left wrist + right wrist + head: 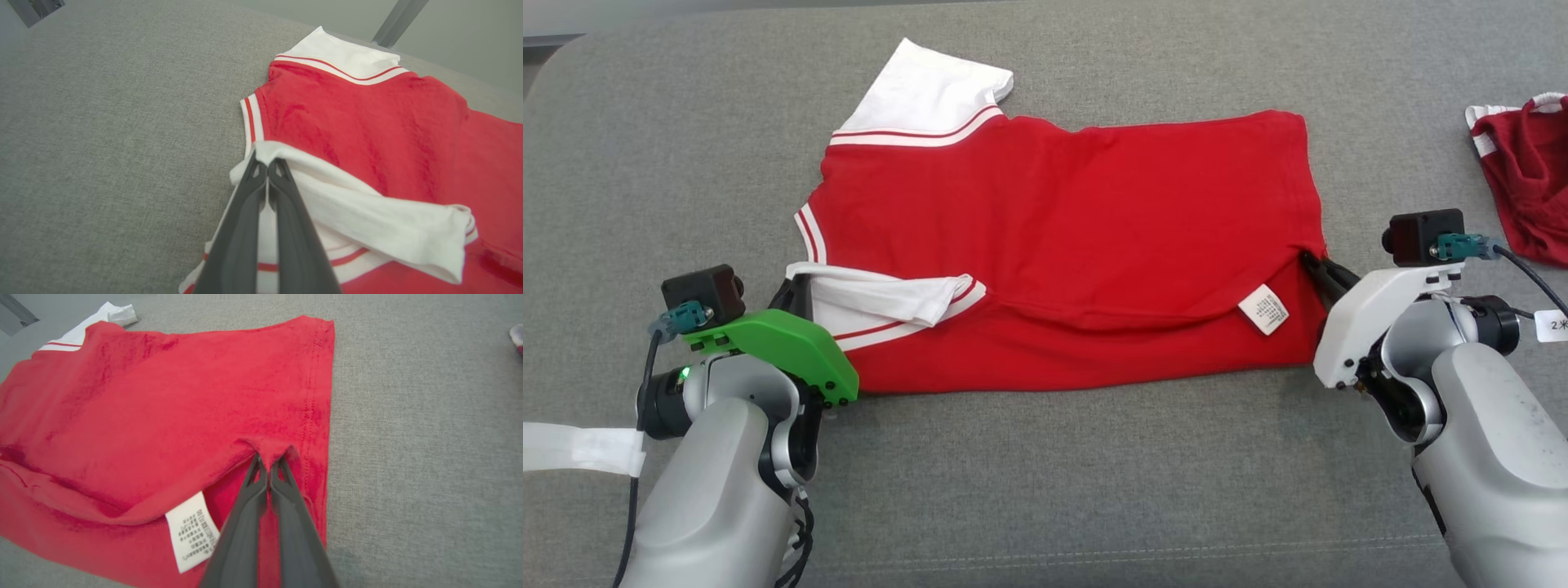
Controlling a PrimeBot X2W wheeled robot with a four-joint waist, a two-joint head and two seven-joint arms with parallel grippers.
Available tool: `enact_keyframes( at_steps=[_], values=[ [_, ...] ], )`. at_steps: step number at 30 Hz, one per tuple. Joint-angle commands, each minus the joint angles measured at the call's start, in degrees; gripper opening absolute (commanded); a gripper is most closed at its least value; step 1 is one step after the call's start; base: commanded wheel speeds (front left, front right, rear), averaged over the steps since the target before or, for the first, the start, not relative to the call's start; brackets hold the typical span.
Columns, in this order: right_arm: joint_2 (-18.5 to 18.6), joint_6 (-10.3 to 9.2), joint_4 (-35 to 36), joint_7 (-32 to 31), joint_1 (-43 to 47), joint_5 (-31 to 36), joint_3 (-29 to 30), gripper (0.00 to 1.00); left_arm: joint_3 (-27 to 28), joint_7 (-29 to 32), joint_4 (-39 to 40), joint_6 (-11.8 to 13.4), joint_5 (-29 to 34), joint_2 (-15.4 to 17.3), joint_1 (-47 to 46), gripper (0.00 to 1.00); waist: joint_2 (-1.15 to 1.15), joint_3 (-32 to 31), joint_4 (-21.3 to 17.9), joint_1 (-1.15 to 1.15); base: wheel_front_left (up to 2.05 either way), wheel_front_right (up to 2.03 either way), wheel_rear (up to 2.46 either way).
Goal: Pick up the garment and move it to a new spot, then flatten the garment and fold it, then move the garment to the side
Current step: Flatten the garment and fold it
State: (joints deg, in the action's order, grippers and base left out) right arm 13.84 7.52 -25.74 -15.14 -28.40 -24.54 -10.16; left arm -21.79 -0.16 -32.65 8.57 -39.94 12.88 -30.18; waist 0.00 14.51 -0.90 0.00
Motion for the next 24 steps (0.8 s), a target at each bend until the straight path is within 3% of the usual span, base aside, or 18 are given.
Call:
enact_keyframes(
  at_steps=[1,2,3,4,14,24],
  values=[
    [-0.3,-0.07,-0.8,1.3,-0.9,0.1,0.8,0.26,0.1,-0.5,-0.6,-0.2,0.1,-0.2,-1.2,0.0,0.0,0.1,0.1,0.0,0.0,0.0,0.0],
    [-0.5,-0.07,-1.4,1.7,-1.2,0.2,1.1,0.53,0.2,-1.1,-0.9,-0.1,0.1,-0.2,-1.4,0.0,0.0,0.1,0.1,0.0,0.0,0.0,0.0],
    [-0.8,-0.07,-2.1,2.1,-1.4,0.4,1.4,1.0,0.0,-1.4,-1.3,-0.1,0.4,-0.1,-1.7,0.29,0.0,0.1,0.2,0.0,0.0,0.0,0.0],
    [-1.0,-0.07,-2.6,2.7,-1.6,0.6,1.9,1.0,0.1,-1.9,-1.7,-0.1,0.5,-0.1,-1.8,1.0,0.0,0.2,0.2,0.0,0.0,0.0,0.0],
    [-1.7,-0.07,-3.9,6.2,-0.5,2.0,4.1,1.0,-0.6,-6.8,-3.8,-0.6,2.2,0.8,-0.1,1.0,0.0,-0.8,1.0,0.0,0.0,0.0,0.0],
    [0.4,-0.07,3.9,3.1,10.3,7.3,9.5,1.0,-3.9,-6.3,-1.3,2.2,4.9,3.0,8.8,1.0,0.0,-3.3,1.4,0.0,0.0,0.0,0.0]
  ],
)
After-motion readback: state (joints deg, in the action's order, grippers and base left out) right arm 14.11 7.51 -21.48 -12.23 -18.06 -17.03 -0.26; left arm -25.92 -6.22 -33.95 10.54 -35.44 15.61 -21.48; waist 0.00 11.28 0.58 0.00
